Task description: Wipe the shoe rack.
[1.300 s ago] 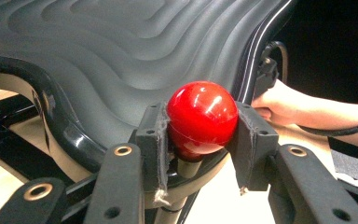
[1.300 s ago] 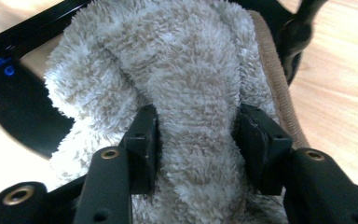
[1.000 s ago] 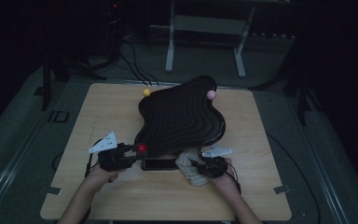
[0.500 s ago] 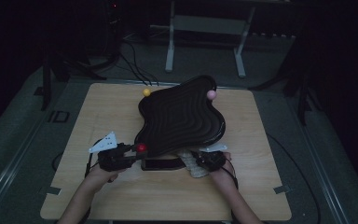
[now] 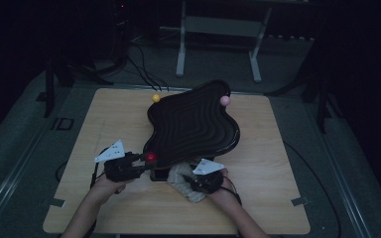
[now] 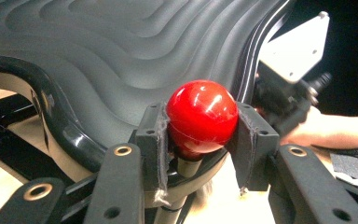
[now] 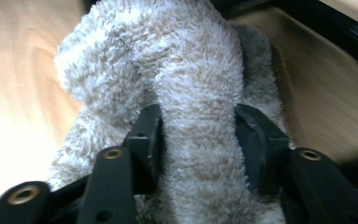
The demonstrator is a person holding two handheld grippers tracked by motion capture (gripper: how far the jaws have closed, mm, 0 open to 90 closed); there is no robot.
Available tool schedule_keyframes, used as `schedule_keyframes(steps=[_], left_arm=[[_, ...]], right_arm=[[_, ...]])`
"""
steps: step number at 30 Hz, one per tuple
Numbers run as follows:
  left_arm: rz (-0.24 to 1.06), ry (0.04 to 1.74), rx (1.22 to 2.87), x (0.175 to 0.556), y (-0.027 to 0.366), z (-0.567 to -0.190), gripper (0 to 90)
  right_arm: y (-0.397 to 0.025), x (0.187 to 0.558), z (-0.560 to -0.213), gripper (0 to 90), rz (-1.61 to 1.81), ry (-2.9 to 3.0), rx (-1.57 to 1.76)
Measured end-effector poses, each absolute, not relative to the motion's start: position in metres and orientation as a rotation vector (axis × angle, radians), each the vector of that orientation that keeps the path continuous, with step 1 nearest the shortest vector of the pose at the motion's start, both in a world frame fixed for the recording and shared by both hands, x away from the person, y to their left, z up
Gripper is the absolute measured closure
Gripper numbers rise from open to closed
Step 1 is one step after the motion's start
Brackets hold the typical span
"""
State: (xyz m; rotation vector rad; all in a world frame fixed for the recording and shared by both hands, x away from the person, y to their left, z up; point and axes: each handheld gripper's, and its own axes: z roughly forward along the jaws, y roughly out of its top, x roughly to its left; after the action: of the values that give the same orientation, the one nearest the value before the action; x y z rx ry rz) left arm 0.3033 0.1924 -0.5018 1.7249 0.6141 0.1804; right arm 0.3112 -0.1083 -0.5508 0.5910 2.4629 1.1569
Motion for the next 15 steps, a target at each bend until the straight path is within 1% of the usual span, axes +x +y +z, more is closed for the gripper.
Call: schedule_keyframes(steps=[2, 7, 10, 15], left_arm=[[0.178, 0.617, 1.728, 0.303, 0.192, -0.501, 59.7], [0.180, 0.623, 1.731, 0.303, 0.192, -0.501, 59.7], [0.184, 0.621, 1.730, 0.302, 0.192, -0.501, 59.7], [0.188, 0.617, 1.731, 0.302, 0.193, -0.501, 59.8]], right_arm=[[-0.088, 0.307, -0.553, 46.1, 1.123, 2.470, 0.524], [-0.054, 0.298, -0.556, 45.8, 1.061, 2.446, 0.428], [-0.046, 0.299, -0.556, 48.6, 1.057, 2.453, 0.417], [-0.064, 0.303, -0.555, 57.3, 1.089, 2.480, 0.390]])
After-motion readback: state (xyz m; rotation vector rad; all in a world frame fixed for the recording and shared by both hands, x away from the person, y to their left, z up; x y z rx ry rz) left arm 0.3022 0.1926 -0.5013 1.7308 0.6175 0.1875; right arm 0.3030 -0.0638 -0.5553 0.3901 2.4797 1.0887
